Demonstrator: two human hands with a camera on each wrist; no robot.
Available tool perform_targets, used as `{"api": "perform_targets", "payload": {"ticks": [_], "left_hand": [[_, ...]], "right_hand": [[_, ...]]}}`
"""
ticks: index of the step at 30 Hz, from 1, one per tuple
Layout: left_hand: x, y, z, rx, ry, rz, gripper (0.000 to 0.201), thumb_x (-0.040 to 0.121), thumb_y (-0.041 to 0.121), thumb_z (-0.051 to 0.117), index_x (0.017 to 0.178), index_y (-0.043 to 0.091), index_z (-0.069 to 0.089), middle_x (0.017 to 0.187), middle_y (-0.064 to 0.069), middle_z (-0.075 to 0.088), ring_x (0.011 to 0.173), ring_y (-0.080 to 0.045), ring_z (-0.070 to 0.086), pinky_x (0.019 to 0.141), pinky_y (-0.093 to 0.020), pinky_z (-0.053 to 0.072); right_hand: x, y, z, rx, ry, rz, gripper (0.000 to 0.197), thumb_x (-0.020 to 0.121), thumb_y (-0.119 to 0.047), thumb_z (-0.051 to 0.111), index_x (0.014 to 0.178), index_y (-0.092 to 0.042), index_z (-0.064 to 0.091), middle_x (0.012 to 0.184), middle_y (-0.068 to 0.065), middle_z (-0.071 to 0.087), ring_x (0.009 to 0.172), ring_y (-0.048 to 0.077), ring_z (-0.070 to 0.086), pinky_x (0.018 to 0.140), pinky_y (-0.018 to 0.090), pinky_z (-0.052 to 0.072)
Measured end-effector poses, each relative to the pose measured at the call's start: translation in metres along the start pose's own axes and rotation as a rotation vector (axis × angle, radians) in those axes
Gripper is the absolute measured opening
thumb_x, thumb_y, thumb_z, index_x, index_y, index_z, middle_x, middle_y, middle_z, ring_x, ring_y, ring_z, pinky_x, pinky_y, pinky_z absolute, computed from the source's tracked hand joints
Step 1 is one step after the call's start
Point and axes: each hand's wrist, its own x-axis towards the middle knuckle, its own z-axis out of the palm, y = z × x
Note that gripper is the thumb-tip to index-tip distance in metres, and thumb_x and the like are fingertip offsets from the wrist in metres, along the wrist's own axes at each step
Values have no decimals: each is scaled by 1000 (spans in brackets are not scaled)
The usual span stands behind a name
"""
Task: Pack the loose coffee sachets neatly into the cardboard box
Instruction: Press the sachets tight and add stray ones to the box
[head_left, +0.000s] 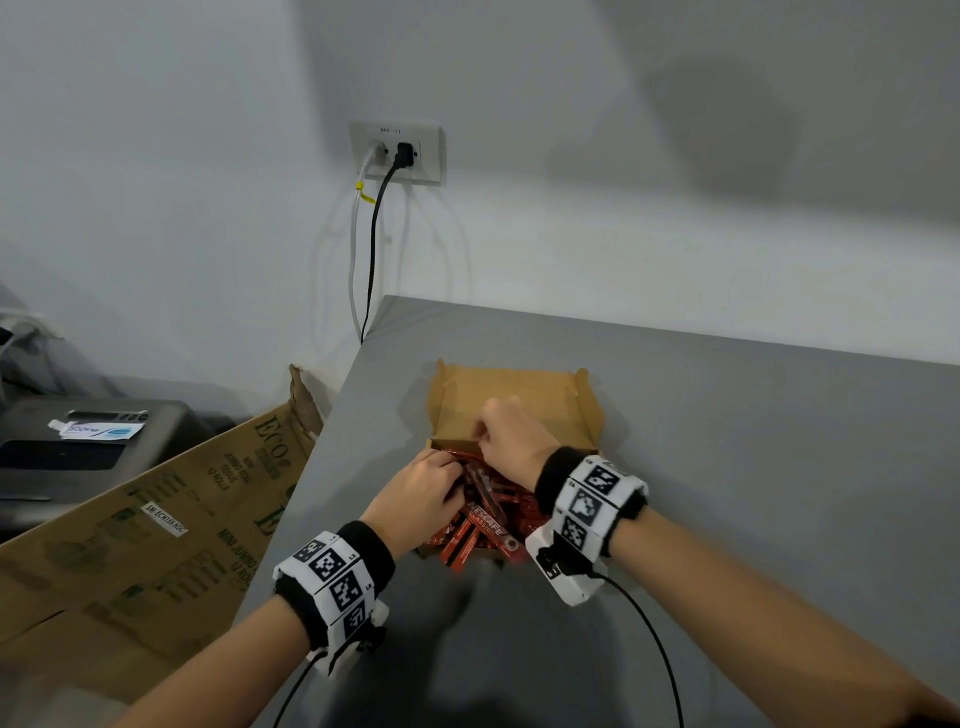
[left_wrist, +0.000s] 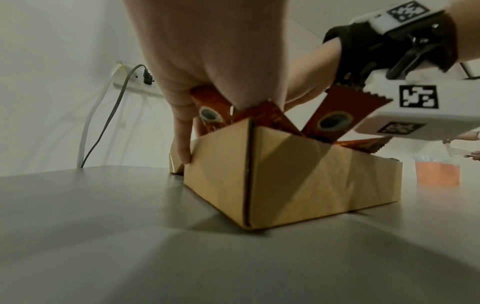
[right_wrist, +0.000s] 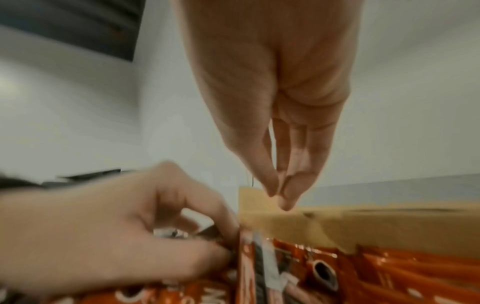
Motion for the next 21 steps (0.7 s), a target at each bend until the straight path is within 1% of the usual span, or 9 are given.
{"api": "perform_targets", "payload": {"ticks": [2, 5, 7, 9, 11, 12, 14, 18, 21], "left_hand": [[1, 2, 0, 14, -6, 10, 29, 92, 20, 44, 82, 6, 68, 88, -4, 66, 89, -19, 58, 90, -21, 36], [3, -3, 1, -14, 13, -22, 23, 93, 18, 47, 97, 6, 66, 103, -4, 63, 102, -17, 52, 96, -21, 35], [2, 1, -1, -14, -13, -18, 28, 91, 19, 42, 88, 5, 67, 93, -4, 65, 93, -20, 57, 90, -21, 34], [3, 1, 1, 33, -26, 19, 35, 87, 21, 37, 75, 6, 66, 80, -4, 66, 81, -22, 61, 86, -23, 34], [3, 2, 0, 66, -19, 8, 29, 91, 16, 40, 90, 5, 66, 95, -6, 65, 96, -21, 57, 91, -21, 35], [2, 0, 0, 42, -29, -23, 26, 93, 13, 41, 100, 4, 64, 106, -7, 63, 104, -21, 53, 95, -21, 34], [3, -1, 0, 14, -49, -80, 26, 95, 8, 40, 112, 3, 60, 117, -10, 59, 114, -21, 48, 100, -23, 29], [3, 2, -1, -10, -60, -84, 33, 94, 3, 37, 124, 6, 51, 124, -9, 56, 119, -21, 45, 101, -18, 25], [3, 2, -2, -45, -57, -97, 38, 94, 0, 36, 130, 9, 45, 127, -7, 54, 120, -19, 44, 99, -14, 23]], "right_hand": [[-12, 2, -3, -13, 7, 5, 17, 92, -18, 51, 94, -7, 65, 91, 9, 66, 82, 23, 62, 77, 38, 55], [-39, 3, -5, -83, -133, -6, 40, 88, -47, 56, 88, -7, 61, 83, 7, 64, 73, 20, 61, 69, 34, 54], [-51, 5, 0, -82, -218, 11, 43, 81, -53, 62, 83, -10, 56, 81, 5, 61, 72, 20, 58, 65, 31, 48], [-53, 6, 9, -60, -244, 8, 42, 78, -47, 68, 89, -8, 57, 87, 6, 63, 80, 21, 60, 67, 31, 47], [-49, 5, 17, -3, -217, 32, 39, 79, -38, 70, 98, -6, 58, 95, 9, 65, 88, 25, 62, 71, 32, 49], [-46, 5, 19, 24, -201, 54, 37, 80, -34, 70, 100, -6, 58, 96, 11, 65, 90, 27, 62, 71, 32, 48], [-42, 4, 20, 56, -193, 77, 33, 80, -28, 68, 100, -4, 57, 98, 13, 64, 92, 29, 61, 70, 30, 45], [-39, 0, 15, 16, -210, 59, 33, 80, -23, 66, 103, -2, 55, 108, 15, 56, 98, 32, 57, 74, 32, 43], [-38, -1, 10, 116, -166, 66, 24, 80, -17, 65, 99, -5, 57, 100, 12, 62, 91, 29, 62, 73, 33, 49]]}}
